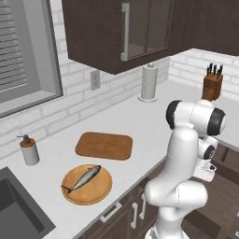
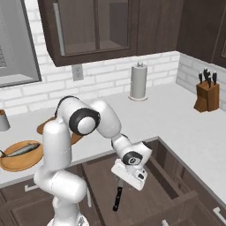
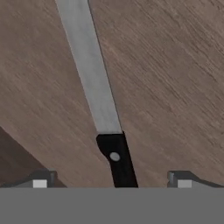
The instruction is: Pick up the knife from the drawer and place it on the cutting board. Then place the meat from the plate to the cutting board.
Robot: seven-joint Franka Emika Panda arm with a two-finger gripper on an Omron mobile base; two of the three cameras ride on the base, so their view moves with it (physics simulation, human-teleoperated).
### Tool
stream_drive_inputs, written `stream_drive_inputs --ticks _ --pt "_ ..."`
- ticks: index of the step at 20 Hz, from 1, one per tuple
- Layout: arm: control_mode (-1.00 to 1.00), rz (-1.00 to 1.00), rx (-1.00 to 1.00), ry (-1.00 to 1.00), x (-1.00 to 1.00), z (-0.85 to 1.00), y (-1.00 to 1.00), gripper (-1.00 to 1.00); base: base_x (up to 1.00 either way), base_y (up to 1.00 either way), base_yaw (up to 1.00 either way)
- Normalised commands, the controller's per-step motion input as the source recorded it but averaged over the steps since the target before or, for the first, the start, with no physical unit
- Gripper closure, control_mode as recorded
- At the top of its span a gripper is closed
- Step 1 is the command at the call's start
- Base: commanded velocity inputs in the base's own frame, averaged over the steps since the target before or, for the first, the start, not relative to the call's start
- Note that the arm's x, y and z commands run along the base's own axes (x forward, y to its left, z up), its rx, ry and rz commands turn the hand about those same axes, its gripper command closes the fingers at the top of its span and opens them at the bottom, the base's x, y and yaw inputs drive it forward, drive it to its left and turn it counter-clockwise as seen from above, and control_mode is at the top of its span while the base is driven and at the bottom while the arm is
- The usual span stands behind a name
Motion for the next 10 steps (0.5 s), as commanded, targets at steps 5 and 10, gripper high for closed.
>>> stream_drive_inputs --ticks 5,10 --pt "-1.00 -0.01 -0.02 0.02 0.17 -0.33 0.00 -1.00 0.00 0.00 0.00" --pt "-1.00 0.00 -0.08 0.00 0.06 -0.47 0.04 -1.00 0.00 0.00 0.00"
